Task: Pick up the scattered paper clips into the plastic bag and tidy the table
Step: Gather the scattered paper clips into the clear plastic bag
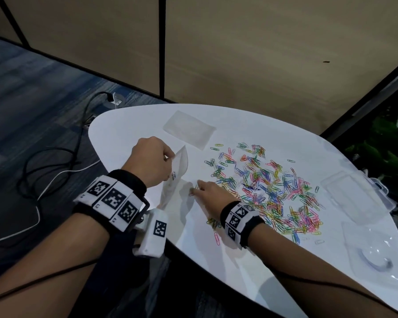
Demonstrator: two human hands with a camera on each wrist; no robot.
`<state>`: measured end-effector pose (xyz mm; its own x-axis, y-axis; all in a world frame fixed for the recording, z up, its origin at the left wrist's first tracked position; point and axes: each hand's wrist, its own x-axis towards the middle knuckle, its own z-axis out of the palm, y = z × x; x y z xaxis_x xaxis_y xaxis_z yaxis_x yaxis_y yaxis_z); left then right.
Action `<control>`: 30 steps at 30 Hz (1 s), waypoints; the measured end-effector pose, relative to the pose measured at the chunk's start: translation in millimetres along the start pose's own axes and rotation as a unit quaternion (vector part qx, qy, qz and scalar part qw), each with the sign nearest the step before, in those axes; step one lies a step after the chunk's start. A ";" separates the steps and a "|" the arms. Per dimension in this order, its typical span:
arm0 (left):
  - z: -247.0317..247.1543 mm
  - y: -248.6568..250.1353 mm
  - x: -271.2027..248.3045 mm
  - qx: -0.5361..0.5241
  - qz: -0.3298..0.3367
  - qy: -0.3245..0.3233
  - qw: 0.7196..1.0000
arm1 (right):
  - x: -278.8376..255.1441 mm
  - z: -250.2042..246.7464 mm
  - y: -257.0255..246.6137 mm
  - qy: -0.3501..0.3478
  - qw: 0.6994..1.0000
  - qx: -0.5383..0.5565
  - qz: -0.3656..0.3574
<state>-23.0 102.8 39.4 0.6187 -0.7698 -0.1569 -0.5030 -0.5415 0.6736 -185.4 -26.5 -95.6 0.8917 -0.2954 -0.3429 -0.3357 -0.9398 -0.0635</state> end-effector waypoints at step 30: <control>13.6 15.2 -8.8 0.001 0.016 -0.031 0.999 | -2.1 -106.0 -33.8 0.106 0.826 0.534 0.145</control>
<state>-44.3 96.8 41.2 0.5644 -0.8057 -0.1794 -0.5224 -0.5169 0.6782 -143.7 -12.3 6.6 0.7214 -0.6121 -0.3238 -0.5202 -0.1704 -0.8369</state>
